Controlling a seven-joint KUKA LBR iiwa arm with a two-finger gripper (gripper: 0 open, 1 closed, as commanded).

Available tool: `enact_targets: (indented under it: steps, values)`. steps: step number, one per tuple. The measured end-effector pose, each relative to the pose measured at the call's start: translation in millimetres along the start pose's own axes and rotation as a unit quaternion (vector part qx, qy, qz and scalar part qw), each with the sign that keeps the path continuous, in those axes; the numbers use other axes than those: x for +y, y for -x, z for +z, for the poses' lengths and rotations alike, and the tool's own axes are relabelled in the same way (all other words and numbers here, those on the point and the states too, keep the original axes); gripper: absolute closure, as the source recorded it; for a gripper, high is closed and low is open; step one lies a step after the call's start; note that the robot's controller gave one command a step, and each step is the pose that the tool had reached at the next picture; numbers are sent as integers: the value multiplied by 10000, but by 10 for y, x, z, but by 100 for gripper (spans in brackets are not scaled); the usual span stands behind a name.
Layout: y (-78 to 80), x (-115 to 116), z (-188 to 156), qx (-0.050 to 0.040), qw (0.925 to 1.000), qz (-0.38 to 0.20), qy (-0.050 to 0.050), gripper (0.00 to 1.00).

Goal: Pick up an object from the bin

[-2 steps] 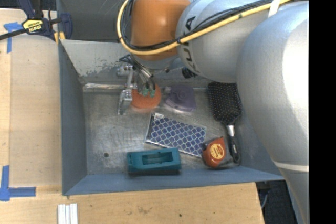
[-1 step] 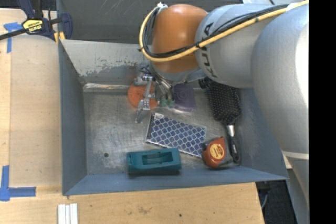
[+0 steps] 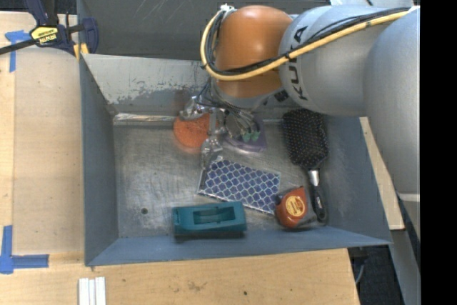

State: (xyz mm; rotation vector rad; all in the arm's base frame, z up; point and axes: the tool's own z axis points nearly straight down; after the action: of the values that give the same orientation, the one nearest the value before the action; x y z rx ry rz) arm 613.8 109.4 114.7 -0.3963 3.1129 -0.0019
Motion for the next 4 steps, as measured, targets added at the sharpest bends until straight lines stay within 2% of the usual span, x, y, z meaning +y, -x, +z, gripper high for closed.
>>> enact_targets:
  steps: [1,2,3,4]
  values:
    - [23,-97,132,-4,9989,-467,10,0]
    - [-69,-353,191,10,9956,942,26,0]
    - [-24,-520,257,5,9991,426,36,0]
    - [-78,-514,350,-79,9993,359,28,0]
